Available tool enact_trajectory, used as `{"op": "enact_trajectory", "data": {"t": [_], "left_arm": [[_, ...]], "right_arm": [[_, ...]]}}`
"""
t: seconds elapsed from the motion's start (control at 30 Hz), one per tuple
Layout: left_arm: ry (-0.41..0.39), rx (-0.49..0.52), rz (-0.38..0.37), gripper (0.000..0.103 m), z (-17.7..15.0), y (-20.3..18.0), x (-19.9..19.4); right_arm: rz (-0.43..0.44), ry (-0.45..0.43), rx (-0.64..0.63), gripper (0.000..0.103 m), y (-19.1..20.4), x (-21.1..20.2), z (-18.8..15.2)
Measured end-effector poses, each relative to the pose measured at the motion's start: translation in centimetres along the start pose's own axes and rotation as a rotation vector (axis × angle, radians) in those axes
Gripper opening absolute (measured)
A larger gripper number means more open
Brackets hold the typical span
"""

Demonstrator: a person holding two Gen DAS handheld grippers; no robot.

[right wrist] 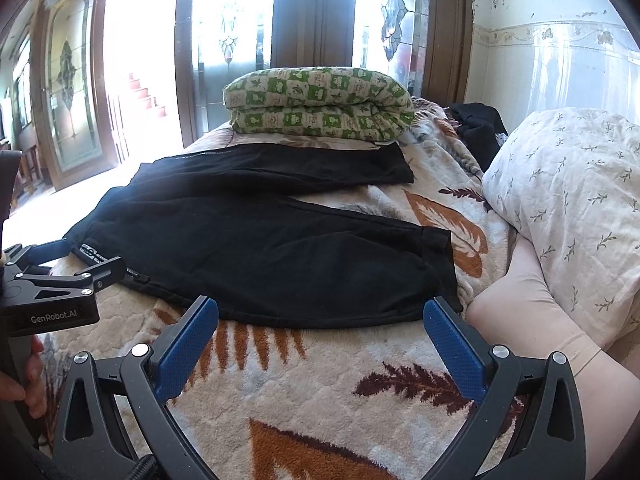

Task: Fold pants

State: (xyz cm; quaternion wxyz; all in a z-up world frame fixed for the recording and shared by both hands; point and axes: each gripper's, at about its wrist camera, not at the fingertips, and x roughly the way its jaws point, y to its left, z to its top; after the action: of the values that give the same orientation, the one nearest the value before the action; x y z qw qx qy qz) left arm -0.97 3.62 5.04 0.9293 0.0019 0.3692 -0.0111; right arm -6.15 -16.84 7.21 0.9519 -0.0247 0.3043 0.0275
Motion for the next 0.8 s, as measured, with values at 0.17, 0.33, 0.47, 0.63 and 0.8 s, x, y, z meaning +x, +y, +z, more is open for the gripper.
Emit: {"op": "enact_trajectory", "data": {"t": [0.17,0.33,0.47,0.63,0.8], "left_arm": [[0.002,0.0,0.0,0.103,0.0,0.05,0.09],[0.003,0.002,0.002,0.103,-0.03,0.15,0.15],[0.0,0.002,0.003,0.103,0.01,0.21,0.18],[0.002,-0.001,0.008,0.103,-0.14,0.33,0.24],[0.009,-0.007,0.009,0.103,0.12,0.47,-0.04]], "right_arm": [[0.003,0.007,0.003,0.103,-0.05,0.06,0.1],[0.001,0.007,0.003,0.103,0.04,0.04,0.13],[0.002,0.007,0.005,0.103,0.02,0.04,0.16],[0.011,0.001,0.016,0.103,0.02,-0.21,0.2],[0.03,0.0,0.049,0.103,-0.42,-0.87,0.94]]}}
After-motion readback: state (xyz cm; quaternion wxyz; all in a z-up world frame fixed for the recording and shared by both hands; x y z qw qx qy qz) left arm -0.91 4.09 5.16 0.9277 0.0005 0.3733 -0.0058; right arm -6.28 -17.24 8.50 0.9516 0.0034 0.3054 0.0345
